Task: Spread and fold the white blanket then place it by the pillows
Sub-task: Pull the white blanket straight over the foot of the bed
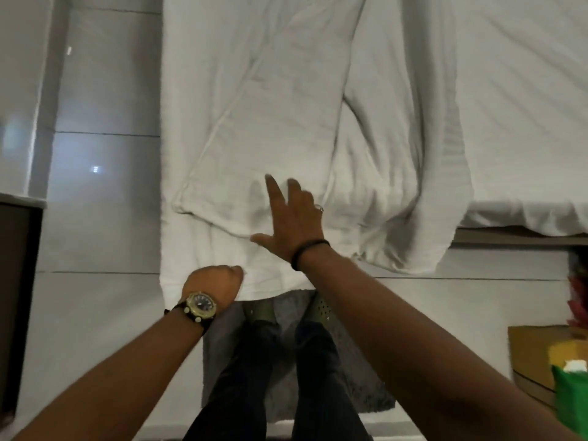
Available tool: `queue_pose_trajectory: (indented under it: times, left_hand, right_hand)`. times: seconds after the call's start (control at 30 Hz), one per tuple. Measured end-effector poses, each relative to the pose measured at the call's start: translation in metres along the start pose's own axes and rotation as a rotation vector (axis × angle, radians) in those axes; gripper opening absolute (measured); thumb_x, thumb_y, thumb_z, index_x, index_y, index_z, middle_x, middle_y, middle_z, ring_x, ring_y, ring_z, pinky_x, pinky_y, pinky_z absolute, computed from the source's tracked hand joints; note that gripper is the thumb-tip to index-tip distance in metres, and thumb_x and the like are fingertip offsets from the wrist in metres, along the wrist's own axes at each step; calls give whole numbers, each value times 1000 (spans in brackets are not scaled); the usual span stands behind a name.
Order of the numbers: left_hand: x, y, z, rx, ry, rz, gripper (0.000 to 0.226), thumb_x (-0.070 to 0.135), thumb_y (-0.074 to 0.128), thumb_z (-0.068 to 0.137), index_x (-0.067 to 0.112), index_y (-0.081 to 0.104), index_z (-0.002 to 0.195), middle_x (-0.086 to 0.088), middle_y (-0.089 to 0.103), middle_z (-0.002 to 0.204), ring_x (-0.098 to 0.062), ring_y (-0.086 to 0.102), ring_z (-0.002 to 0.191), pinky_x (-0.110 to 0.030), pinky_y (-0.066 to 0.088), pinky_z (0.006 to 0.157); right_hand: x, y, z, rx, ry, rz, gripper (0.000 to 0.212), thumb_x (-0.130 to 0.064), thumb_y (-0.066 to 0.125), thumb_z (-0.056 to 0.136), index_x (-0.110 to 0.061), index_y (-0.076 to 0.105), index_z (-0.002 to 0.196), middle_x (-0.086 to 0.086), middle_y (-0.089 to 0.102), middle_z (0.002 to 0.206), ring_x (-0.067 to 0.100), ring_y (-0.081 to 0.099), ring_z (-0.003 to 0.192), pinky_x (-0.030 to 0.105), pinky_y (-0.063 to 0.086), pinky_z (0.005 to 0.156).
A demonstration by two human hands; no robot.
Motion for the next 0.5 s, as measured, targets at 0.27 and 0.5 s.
queue_pose_trajectory:
  times: [0.27, 0.5]
  left_hand:
    - [-6, 10, -4, 68, 0, 51, 30, 17, 92, 40, 19, 69, 59, 0, 57, 44, -19, 54, 32, -20, 39, 32]
    - [-5, 22, 6, 74, 9, -9, 38, 9, 90, 33, 13, 68, 63, -3, 56, 47, -23, 53, 32, -22, 40, 33]
  right_hand:
    - [23, -6, 50, -26, -49, -146, 33, -11, 38, 97, -10, 45, 130, 20, 51, 123, 39, 60, 94, 42, 46, 73]
    - [38, -32, 34, 179, 64, 37, 42, -22, 56, 84, -14, 50, 126, 14, 55, 114, 38, 55, 95, 41, 43, 73]
Point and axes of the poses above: each hand's wrist, its own z-axis towards the middle knuckle, its own y-axis out of the palm, x = y × z, the point moved 2 cm from there along z, towards the middle knuckle
